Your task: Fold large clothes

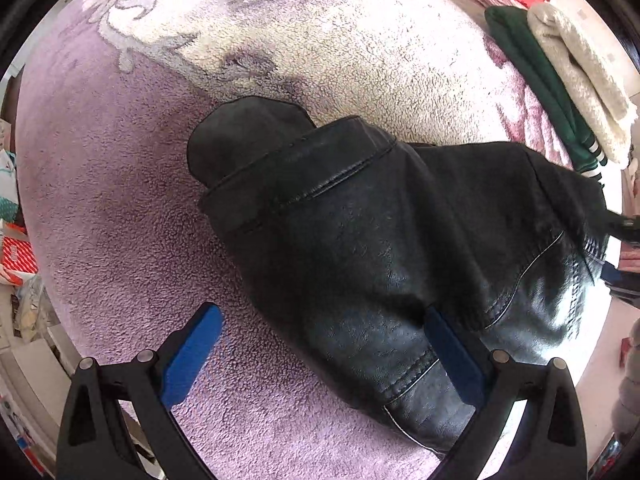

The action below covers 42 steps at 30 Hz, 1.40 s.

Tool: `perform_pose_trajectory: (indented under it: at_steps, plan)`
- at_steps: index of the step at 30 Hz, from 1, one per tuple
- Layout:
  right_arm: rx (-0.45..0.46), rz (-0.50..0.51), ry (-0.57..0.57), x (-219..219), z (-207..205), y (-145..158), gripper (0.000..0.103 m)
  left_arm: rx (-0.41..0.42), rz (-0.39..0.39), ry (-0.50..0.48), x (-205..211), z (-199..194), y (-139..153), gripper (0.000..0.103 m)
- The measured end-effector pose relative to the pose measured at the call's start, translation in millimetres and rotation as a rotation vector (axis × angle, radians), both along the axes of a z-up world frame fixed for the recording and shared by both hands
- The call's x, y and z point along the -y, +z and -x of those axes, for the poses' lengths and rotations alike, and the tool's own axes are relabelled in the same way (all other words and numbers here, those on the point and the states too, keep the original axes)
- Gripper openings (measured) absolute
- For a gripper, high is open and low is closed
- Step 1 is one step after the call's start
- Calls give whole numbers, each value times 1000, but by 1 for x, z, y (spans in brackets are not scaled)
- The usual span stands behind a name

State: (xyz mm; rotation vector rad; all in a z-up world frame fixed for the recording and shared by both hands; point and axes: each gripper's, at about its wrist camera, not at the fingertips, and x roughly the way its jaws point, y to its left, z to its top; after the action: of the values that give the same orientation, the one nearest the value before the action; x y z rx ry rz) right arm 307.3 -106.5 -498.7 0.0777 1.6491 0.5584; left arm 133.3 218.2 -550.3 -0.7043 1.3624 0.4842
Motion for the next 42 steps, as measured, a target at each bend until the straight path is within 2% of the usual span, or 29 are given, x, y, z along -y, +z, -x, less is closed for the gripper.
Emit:
perform_pose_trajectory:
  at_steps: [1,2,3,4,5,8,12,19,28,30,35,39,42]
  plan:
    - [14,17,26,-7,1,-3,75,10,15,10,-2,1,-1,103]
    - [37,59,31,-11,-1,-8,52,30,45,35,-5,3,-3,103]
    - [37,72,23,-11,-2,-9,44,55,79,67,-10,7,-5,102]
    - [33,71,9,-8,-5,-8,41,92,120,108,-16,11,-7,87]
    - [25,64,-4,-8,-6,-7,33,126,153,152,-22,16,-9,55]
    - [26,65,-2,-12,-5,-2,27,184,195,204,-34,22,-13,34]
    - [22,57,-6,-13,-5,5,24,207,205,221,-41,34,-15,20]
    - [1,91,-5,-18,-19,-13,23,188,152,175,-35,31,-9,19]
    - [-43,74,-11,-14,-20,-13,24,185,153,180,-35,31,-12,19]
    - [-65,64,-21,-19,-22,-16,28,185,153,178,-35,31,-12,19]
    - [-74,33,-65,-14,-24,-20,28,194,151,169,-35,33,-11,19]
    - [-50,67,-93,-17,-24,-31,25,181,213,191,-41,34,-27,19]
    - [-70,71,-60,-25,-26,-27,29,200,269,197,-47,37,-27,19]
